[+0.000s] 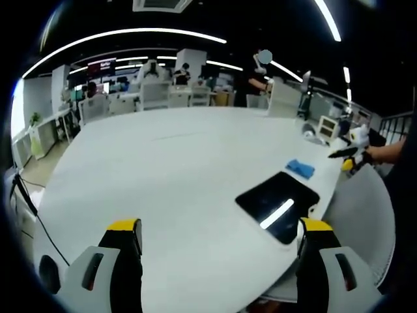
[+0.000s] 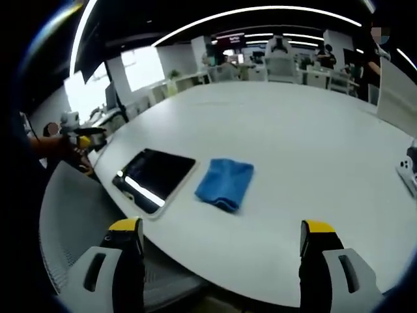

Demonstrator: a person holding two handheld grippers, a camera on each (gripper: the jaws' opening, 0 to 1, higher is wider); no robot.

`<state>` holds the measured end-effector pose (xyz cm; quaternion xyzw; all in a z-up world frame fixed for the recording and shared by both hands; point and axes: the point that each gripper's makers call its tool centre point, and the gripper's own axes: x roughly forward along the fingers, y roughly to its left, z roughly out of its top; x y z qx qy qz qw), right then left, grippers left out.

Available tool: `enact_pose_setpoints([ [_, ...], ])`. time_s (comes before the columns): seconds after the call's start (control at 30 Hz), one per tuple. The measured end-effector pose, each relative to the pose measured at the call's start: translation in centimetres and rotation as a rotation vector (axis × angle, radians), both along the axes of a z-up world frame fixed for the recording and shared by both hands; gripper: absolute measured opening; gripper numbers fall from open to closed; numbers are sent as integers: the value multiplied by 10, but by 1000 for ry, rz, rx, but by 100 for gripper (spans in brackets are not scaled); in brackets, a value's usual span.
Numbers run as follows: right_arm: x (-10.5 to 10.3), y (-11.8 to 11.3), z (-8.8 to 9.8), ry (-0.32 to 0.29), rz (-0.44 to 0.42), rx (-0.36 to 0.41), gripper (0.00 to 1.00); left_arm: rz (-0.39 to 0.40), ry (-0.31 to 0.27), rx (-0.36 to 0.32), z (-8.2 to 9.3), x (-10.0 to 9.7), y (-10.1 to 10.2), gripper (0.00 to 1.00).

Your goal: Wipe the mirror surface with the cleaning cloth until all visible marks leave the cleaned area.

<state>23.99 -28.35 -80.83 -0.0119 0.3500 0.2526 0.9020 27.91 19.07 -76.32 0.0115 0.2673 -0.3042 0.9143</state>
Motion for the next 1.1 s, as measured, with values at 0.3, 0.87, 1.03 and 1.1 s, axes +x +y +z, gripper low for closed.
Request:
enact_pose_setpoints([
  [0.3, 27, 6, 13, -9, -65, 24, 94, 7, 3, -5, -2, -2, -1, 99],
  [0.87, 109, 45, -72, 176, -86, -223, 18, 5, 13, 0, -3, -8, 3, 99],
  [1.03, 111, 54, -65, 70, -8, -323, 2, 26, 18, 1, -5, -9, 11, 99],
  [1.1, 111, 56, -66, 72, -15, -342, 1, 28, 20, 1, -6, -9, 11, 99],
])
